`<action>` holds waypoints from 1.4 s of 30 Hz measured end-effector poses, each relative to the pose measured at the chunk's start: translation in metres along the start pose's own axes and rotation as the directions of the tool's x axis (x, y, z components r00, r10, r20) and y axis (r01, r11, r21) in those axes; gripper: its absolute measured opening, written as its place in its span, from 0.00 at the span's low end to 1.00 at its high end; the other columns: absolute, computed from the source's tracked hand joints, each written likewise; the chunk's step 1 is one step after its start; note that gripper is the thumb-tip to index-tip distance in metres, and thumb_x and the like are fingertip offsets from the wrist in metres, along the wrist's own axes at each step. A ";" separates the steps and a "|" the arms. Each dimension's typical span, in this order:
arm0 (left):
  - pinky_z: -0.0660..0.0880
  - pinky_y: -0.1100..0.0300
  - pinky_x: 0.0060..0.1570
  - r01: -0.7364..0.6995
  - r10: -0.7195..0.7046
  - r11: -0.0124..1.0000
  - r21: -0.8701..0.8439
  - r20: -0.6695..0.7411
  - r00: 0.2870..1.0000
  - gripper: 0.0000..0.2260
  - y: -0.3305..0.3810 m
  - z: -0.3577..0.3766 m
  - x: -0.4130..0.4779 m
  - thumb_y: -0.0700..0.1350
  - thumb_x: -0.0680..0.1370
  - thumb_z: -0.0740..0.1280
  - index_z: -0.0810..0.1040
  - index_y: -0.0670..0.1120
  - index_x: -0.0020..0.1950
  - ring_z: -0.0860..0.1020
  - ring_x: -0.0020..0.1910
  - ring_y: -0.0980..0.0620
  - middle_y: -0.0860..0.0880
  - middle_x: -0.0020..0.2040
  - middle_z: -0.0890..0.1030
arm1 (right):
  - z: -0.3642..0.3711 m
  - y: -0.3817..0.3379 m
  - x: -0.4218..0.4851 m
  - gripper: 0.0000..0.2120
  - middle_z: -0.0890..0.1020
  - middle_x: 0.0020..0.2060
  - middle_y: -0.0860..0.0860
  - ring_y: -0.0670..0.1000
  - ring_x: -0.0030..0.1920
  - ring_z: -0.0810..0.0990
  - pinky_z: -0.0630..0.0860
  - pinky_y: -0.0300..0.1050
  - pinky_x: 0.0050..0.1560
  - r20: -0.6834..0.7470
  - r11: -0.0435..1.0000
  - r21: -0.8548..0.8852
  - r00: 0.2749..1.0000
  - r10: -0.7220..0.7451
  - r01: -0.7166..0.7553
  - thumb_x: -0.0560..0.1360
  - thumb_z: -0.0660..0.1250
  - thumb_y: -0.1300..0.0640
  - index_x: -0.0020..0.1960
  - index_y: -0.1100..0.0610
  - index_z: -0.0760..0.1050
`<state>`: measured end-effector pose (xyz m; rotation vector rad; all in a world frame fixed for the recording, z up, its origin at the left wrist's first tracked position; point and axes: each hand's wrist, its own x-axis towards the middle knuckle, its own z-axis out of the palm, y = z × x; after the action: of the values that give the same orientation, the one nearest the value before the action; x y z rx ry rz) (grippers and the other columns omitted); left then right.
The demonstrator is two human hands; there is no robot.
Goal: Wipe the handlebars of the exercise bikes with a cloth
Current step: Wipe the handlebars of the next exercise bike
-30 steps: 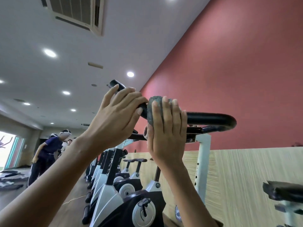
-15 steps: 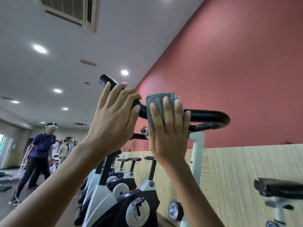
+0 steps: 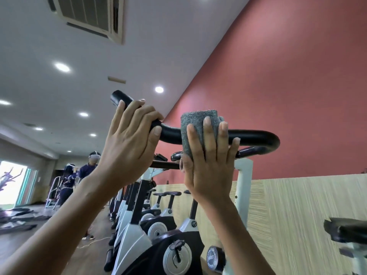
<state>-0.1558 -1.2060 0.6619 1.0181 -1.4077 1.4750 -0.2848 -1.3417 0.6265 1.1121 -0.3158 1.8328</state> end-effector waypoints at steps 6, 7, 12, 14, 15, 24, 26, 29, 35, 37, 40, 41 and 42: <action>0.51 0.44 0.76 0.046 -0.049 0.994 0.102 0.033 0.998 0.17 0.023 0.001 0.006 0.47 0.82 0.49 0.77 0.43 0.53 0.71 0.62 0.44 0.47 0.51 0.78 | -0.011 0.063 0.001 0.21 0.65 0.72 0.61 0.62 0.76 0.55 0.50 0.62 0.76 -0.145 0.917 0.132 0.908 0.393 -0.376 0.83 0.47 0.53 0.73 0.59 0.61; 0.53 0.44 0.75 0.033 -0.040 0.992 0.122 0.051 0.998 0.17 0.033 0.003 0.008 0.47 0.82 0.49 0.77 0.44 0.50 0.74 0.57 0.45 0.48 0.48 0.79 | -0.008 0.057 0.004 0.21 0.66 0.72 0.62 0.64 0.75 0.56 0.51 0.63 0.75 -0.170 0.890 0.181 0.878 0.447 -0.418 0.82 0.48 0.54 0.72 0.61 0.62; 0.72 0.48 0.54 -0.075 0.038 0.979 0.189 0.193 0.980 0.21 0.089 0.021 0.032 0.52 0.82 0.45 0.76 0.45 0.49 0.77 0.42 0.48 0.49 0.43 0.78 | 0.002 0.046 0.005 0.22 0.61 0.71 0.63 0.59 0.77 0.49 0.54 0.67 0.74 -0.220 0.854 0.304 0.841 0.494 -0.422 0.83 0.47 0.53 0.71 0.64 0.62; 0.74 0.49 0.51 -0.149 0.099 0.967 0.205 0.236 0.967 0.22 0.108 0.030 0.045 0.53 0.82 0.45 0.76 0.45 0.51 0.77 0.43 0.47 0.48 0.45 0.79 | 0.002 0.055 0.002 0.22 0.60 0.73 0.63 0.58 0.77 0.48 0.54 0.65 0.75 -0.218 0.807 0.395 0.809 0.546 -0.439 0.83 0.46 0.52 0.72 0.63 0.61; 0.74 0.49 0.51 -0.190 0.138 0.961 0.202 0.248 0.959 0.22 0.115 0.034 0.050 0.53 0.82 0.45 0.76 0.45 0.51 0.78 0.44 0.47 0.48 0.45 0.79 | 0.002 0.057 0.002 0.22 0.60 0.74 0.63 0.59 0.77 0.48 0.53 0.62 0.76 -0.205 0.746 0.467 0.763 0.613 -0.474 0.83 0.46 0.52 0.72 0.63 0.60; 0.61 0.66 0.32 -0.341 0.292 0.931 0.127 0.298 0.909 0.21 0.119 0.040 0.059 0.57 0.82 0.45 0.72 0.46 0.57 0.69 0.35 0.64 0.57 0.39 0.70 | 0.016 0.056 -0.002 0.25 0.53 0.77 0.54 0.55 0.79 0.48 0.53 0.60 0.76 -0.030 0.279 0.804 0.432 0.901 -0.526 0.83 0.44 0.46 0.77 0.56 0.50; 0.59 0.68 0.33 -0.329 0.283 0.935 0.130 0.283 0.916 0.21 0.121 0.040 0.056 0.56 0.82 0.47 0.73 0.45 0.59 0.68 0.34 0.66 0.58 0.38 0.70 | 0.021 0.056 -0.004 0.26 0.54 0.76 0.61 0.61 0.78 0.49 0.52 0.60 0.77 -0.132 0.431 0.745 0.520 0.844 -0.509 0.83 0.44 0.48 0.75 0.62 0.51; 0.59 0.68 0.33 -0.334 0.289 0.934 0.130 0.279 0.916 0.22 0.121 0.039 0.053 0.56 0.82 0.47 0.74 0.44 0.62 0.68 0.35 0.67 0.49 0.42 0.79 | 0.035 0.061 -0.008 0.26 0.55 0.76 0.62 0.59 0.78 0.48 0.50 0.57 0.77 -0.135 0.387 0.778 0.470 0.872 -0.495 0.83 0.44 0.47 0.75 0.60 0.51; 0.61 0.68 0.33 -0.357 0.303 0.923 0.145 0.297 0.905 0.25 0.119 0.042 0.052 0.59 0.82 0.44 0.71 0.46 0.65 0.71 0.35 0.66 0.40 0.45 0.82 | 0.037 0.039 0.012 0.26 0.48 0.79 0.50 0.46 0.78 0.45 0.48 0.46 0.78 0.151 -0.080 0.897 0.132 0.980 -0.434 0.82 0.46 0.44 0.77 0.49 0.46; 0.62 0.67 0.33 -0.350 0.296 0.923 0.157 0.289 0.910 0.25 0.118 0.042 0.051 0.61 0.82 0.42 0.70 0.49 0.65 0.71 0.34 0.65 0.36 0.48 0.82 | 0.037 0.032 0.015 0.28 0.46 0.79 0.54 0.51 0.79 0.45 0.50 0.50 0.78 0.061 0.022 0.874 0.153 0.986 -0.486 0.82 0.46 0.45 0.78 0.54 0.46; 0.61 0.65 0.31 -0.342 0.292 0.929 0.145 0.283 0.913 0.28 0.118 0.044 0.052 0.63 0.82 0.41 0.71 0.49 0.65 0.71 0.31 0.63 0.40 0.41 0.80 | 0.047 0.039 0.008 0.26 0.50 0.78 0.55 0.53 0.79 0.47 0.50 0.49 0.78 -0.008 0.100 0.862 0.183 0.983 -0.498 0.83 0.47 0.48 0.77 0.54 0.47; 0.61 0.65 0.31 -0.336 0.290 0.932 0.135 0.278 0.916 0.29 0.117 0.044 0.052 0.64 0.81 0.41 0.72 0.48 0.65 0.72 0.31 0.62 0.45 0.38 0.78 | 0.047 0.042 0.007 0.25 0.52 0.78 0.55 0.52 0.79 0.47 0.49 0.48 0.77 0.020 0.060 0.872 0.157 0.987 -0.486 0.82 0.48 0.49 0.77 0.53 0.47; 0.61 0.64 0.31 -0.327 0.283 0.936 0.130 0.276 0.919 0.30 0.117 0.044 0.053 0.65 0.81 0.40 0.72 0.48 0.65 0.72 0.31 0.61 0.47 0.37 0.76 | 0.047 0.046 0.008 0.25 0.53 0.78 0.56 0.51 0.79 0.48 0.49 0.48 0.78 0.038 0.033 0.881 0.138 0.990 -0.472 0.82 0.49 0.50 0.77 0.53 0.48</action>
<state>-0.2829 -1.2508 0.6764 1.1675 -1.7052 1.7695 -0.2972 -1.3897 0.6694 0.6133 0.4137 3.6024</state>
